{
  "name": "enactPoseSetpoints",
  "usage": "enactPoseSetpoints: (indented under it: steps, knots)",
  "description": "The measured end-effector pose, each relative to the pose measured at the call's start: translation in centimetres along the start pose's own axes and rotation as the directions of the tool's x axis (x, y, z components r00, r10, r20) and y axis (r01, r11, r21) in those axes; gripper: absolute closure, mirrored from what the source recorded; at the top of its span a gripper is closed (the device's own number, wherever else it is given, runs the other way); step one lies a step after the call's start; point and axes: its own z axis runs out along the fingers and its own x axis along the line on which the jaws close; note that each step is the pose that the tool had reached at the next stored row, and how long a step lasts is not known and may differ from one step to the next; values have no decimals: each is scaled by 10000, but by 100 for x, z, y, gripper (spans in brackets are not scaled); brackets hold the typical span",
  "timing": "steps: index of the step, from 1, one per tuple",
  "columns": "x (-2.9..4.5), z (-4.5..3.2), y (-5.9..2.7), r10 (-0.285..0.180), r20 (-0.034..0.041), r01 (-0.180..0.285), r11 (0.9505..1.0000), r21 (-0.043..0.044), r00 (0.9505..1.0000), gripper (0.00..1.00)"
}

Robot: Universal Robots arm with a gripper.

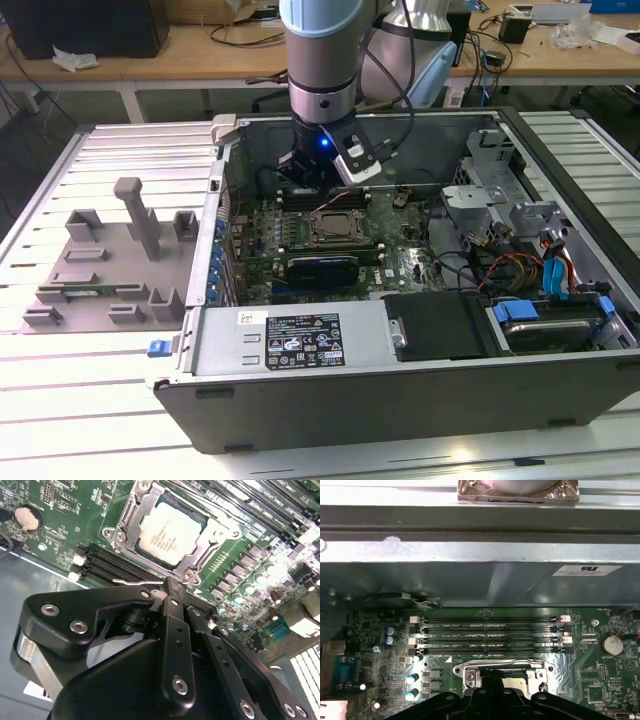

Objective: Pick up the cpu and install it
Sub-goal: 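Install the first cpu locking lever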

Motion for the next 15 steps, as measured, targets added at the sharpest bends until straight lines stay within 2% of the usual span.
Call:
enactPoseSetpoints:
  steps: [2, 3, 7, 9, 15]
  knots:
    - [-1, 9, 2, -15, 80, 15, 10000, -3, 10000, 89]
    - [-5, 18, 11, -18, 96, 18, 10000, -4, 10000, 89]
    - [-80, 70, 119, -21, 96, 20, 10000, 57, 10000, 89]
    - [-84, 89, 118, -25, 115, 24, 10000, 63, 9999, 89]
    - [-82, 145, 117, -53, 268, 51, 10000, 66, 9996, 89]
